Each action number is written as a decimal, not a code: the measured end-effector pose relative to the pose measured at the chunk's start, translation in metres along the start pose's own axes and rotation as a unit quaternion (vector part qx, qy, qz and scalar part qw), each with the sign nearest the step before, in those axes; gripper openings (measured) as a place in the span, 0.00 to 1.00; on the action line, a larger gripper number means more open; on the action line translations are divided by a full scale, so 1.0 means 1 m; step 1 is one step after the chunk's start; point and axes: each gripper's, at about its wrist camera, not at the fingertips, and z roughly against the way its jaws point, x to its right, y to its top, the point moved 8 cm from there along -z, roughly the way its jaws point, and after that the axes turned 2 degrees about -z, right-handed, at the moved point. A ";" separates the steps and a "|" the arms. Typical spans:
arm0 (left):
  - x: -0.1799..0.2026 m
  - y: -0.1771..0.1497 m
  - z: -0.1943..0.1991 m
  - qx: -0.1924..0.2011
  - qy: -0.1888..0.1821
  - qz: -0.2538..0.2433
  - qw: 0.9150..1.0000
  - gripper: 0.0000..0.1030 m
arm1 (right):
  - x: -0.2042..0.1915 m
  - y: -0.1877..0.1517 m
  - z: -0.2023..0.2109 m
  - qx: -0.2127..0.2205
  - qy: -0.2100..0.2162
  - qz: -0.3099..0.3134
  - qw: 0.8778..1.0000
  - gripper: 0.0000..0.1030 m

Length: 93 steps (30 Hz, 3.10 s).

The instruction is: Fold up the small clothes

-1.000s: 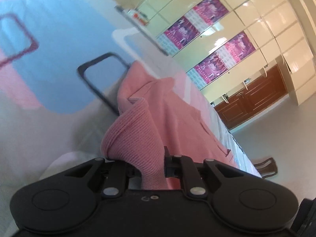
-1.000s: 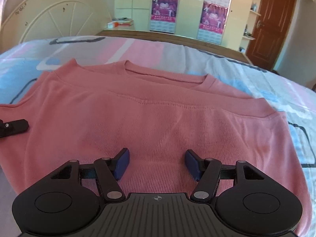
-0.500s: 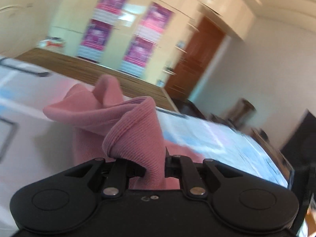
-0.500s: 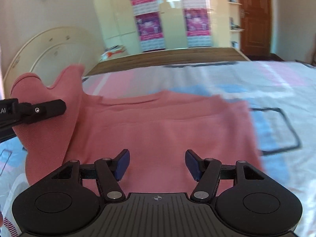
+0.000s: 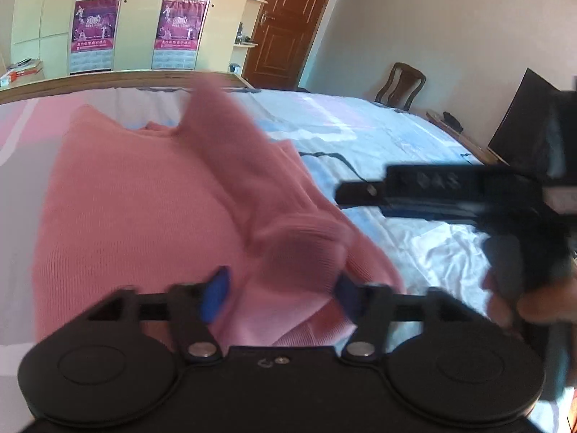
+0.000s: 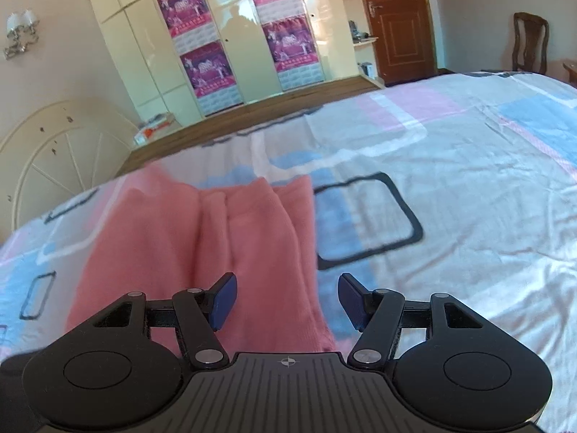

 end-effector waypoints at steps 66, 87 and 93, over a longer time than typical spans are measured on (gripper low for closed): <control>-0.104 0.004 0.024 0.007 0.112 0.119 0.987 0.76 | -0.016 -0.051 0.013 -0.128 0.080 -0.038 0.988 0.58; -0.100 0.004 0.026 0.007 0.114 0.109 0.987 0.76 | -0.038 -0.027 0.003 -0.077 0.101 -0.051 0.991 0.08; -0.088 0.010 0.032 0.021 0.098 0.111 0.989 0.77 | -0.031 -0.006 0.040 -0.013 0.060 0.016 0.998 0.07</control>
